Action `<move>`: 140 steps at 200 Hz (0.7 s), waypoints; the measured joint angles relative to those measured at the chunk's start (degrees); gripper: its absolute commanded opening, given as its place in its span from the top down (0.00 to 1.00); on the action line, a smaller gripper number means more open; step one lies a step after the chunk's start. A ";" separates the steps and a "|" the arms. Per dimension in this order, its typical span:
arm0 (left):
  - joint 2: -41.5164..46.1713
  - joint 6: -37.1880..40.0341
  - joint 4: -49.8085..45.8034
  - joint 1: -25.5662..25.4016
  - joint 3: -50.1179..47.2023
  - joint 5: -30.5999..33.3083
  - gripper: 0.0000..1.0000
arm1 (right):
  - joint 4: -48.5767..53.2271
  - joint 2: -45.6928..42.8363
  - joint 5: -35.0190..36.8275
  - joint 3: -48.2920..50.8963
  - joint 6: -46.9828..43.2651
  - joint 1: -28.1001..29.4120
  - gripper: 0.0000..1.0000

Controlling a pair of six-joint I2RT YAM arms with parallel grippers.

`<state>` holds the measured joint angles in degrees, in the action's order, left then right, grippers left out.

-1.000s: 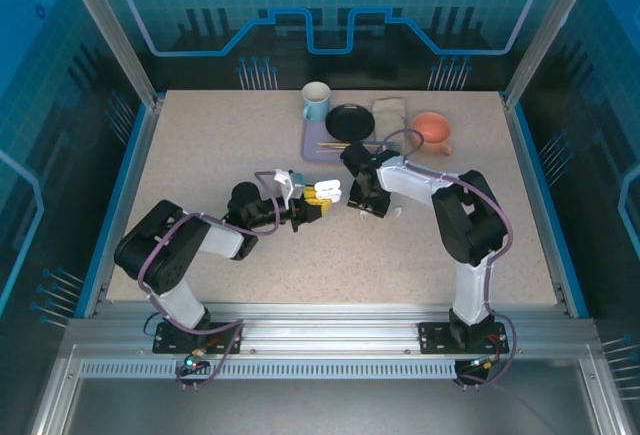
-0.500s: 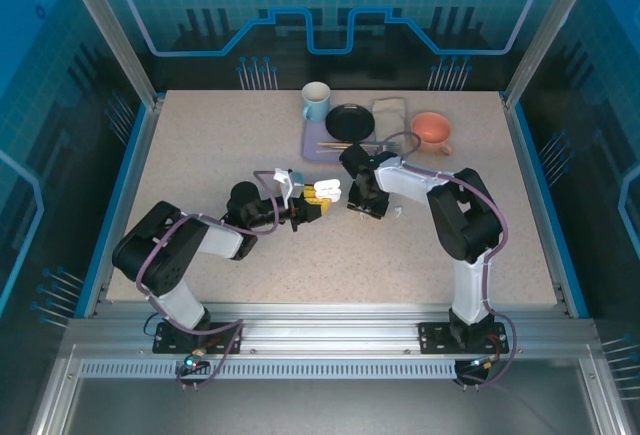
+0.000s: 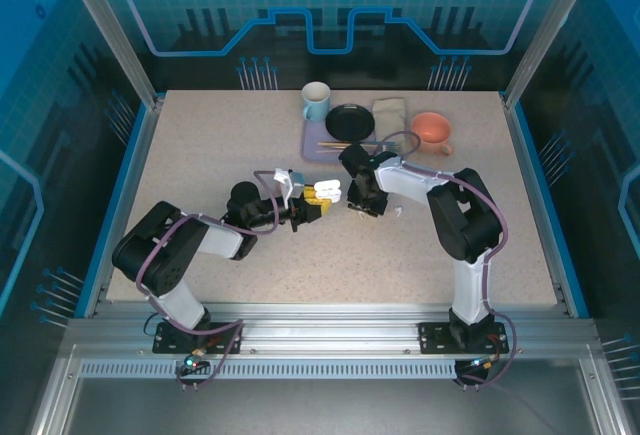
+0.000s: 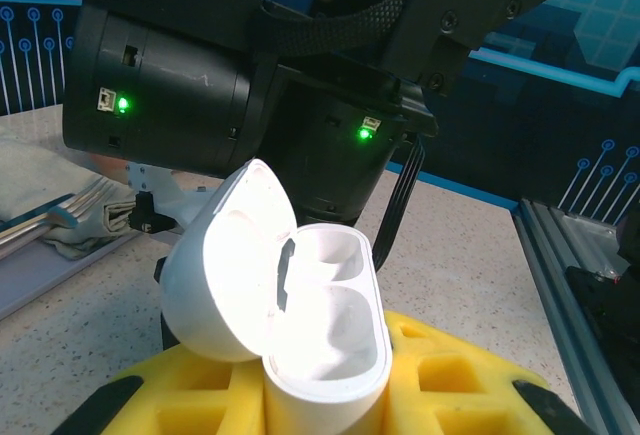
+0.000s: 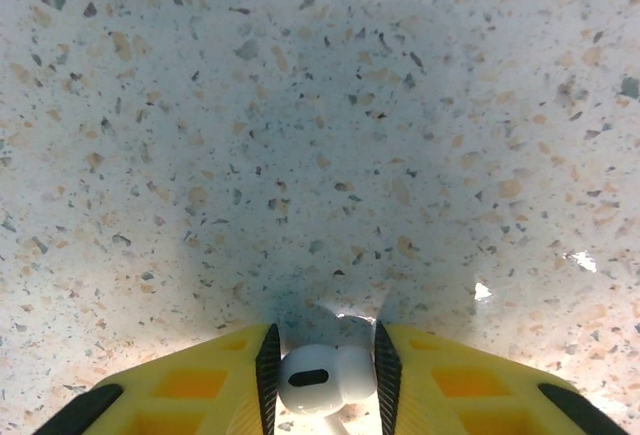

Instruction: Insert the wireless bluetooth earbuds into the charging case

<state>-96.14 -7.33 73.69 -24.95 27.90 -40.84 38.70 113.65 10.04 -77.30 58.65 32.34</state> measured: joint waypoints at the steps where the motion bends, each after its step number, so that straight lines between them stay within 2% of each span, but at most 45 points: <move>1: 0.00 -0.02 0.00 0.00 0.00 0.00 1.00 | -0.02 0.00 0.00 0.00 0.00 0.00 0.67; 56: 0.39 -0.11 -0.59 0.00 0.00 -0.02 1.00 | -0.92 0.00 -0.20 0.48 -0.83 -0.02 0.62; 140: 1.57 -0.09 -3.19 0.00 0.00 -0.20 1.00 | -2.97 -1.14 -0.70 2.47 -6.32 -0.02 0.64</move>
<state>-94.56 -7.42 70.50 -24.95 27.90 -41.04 35.73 112.51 9.34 -74.83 52.34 32.32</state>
